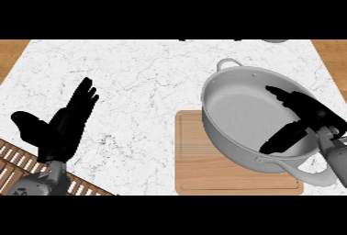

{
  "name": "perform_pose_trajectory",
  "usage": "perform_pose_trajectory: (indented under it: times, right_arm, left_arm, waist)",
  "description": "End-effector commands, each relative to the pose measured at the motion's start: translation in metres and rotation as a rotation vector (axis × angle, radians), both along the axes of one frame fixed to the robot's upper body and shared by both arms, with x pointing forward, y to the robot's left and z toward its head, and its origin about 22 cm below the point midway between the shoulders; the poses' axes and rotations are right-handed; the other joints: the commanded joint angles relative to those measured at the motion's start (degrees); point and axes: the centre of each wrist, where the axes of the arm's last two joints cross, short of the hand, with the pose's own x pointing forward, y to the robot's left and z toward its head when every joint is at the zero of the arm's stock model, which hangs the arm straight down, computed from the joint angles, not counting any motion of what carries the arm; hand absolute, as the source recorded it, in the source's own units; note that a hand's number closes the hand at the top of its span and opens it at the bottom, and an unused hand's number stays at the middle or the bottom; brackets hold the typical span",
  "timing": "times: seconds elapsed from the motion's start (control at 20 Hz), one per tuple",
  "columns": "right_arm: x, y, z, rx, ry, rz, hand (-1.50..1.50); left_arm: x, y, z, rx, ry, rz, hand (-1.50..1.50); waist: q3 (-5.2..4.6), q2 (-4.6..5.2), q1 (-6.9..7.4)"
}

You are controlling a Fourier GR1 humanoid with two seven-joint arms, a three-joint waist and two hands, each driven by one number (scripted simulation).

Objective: Pick the eggplant from the cutting board and place it in the pot

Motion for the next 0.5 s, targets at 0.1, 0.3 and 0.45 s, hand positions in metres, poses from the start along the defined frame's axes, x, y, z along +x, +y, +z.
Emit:
perform_pose_trajectory:
  times: [0.1,0.3,0.45]
  right_arm:
    - [-0.007,0.006,-0.02,0.014,-0.01,-0.03,-1.5]
    - [0.008,0.029,-0.006,0.006,-0.009,-0.035,-1.5]
    - [0.009,0.023,-0.005,-0.009,0.012,-0.073,-1.5]
  left_arm:
    - [0.014,0.003,-0.01,-0.014,0.007,0.006,0.0]
    - [0.015,-0.025,-0.012,-0.016,0.0,0.004,0.0]
    - [0.018,0.011,-0.006,-0.04,0.005,-0.007,0.0]
  waist:
    - [-0.35,0.15,-0.22]
    - [-0.36,0.17,-0.2]
    - [-0.38,0.19,-0.21]
